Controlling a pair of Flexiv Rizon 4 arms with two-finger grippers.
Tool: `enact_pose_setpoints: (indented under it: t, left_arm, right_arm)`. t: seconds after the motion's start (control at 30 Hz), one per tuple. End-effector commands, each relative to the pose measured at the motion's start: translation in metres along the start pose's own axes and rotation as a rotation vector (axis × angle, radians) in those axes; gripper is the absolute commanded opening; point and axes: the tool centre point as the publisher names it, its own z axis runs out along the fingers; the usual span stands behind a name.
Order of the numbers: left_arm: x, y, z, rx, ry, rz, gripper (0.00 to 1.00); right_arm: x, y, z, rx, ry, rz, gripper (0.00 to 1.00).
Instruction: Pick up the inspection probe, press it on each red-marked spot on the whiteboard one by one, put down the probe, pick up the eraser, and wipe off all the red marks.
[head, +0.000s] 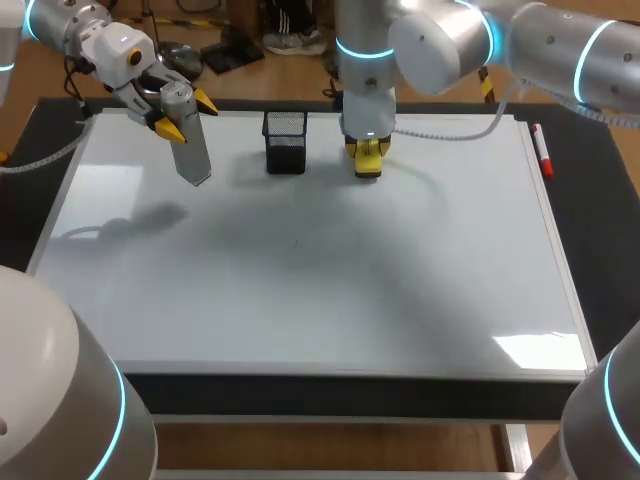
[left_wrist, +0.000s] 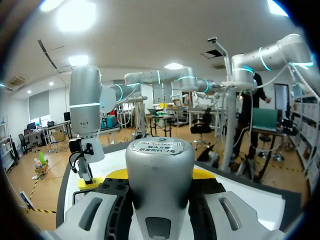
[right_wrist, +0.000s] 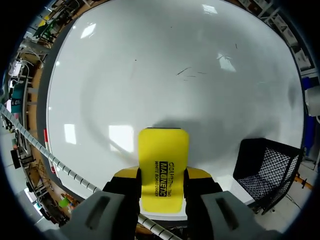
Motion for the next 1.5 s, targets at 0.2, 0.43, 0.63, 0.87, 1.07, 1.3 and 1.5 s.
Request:
enact_pose_setpoints:
  t: [0.2, 0.43, 0.63, 0.87, 1.07, 1.3, 1.5]
  left_arm:
    - [0.0, -0.001, -0.001, 0.0, 0.003, 0.001, 0.0]
    - [0.0, -0.001, -0.001, 0.0, 0.003, 0.001, 0.0]
    - [0.0, -0.001, -0.001, 0.0, 0.003, 0.001, 0.0]
    - [0.0, -0.001, -0.001, 0.0, 0.003, 0.001, 0.0]
    - [0.0, -0.001, -0.001, 0.0, 0.003, 0.001, 0.0]
    - [0.0, -0.001, -0.001, 0.0, 0.003, 0.001, 0.0]
    - [0.0, -0.001, -0.001, 0.0, 0.003, 0.001, 0.0]
  right_arm:
    - [-0.002, -0.008, 0.005, -0.013, 0.008, -0.009, 0.0]
    - [-0.004, -0.008, 0.009, -0.023, 0.013, -0.013, 0.0]
    - [-0.006, -0.006, 0.012, -0.034, 0.015, -0.007, 0.0]
    - [-0.006, -0.006, 0.013, -0.04, 0.015, 0.001, 0.0]
    - [-0.002, -0.005, 0.007, -0.038, 0.011, 0.026, 1.0]
    - [0.006, -0.002, 0.002, -0.039, 0.001, 0.084, 1.0]
    - [0.019, 0.003, 0.0, -0.088, 0.013, 0.246, 1.0]
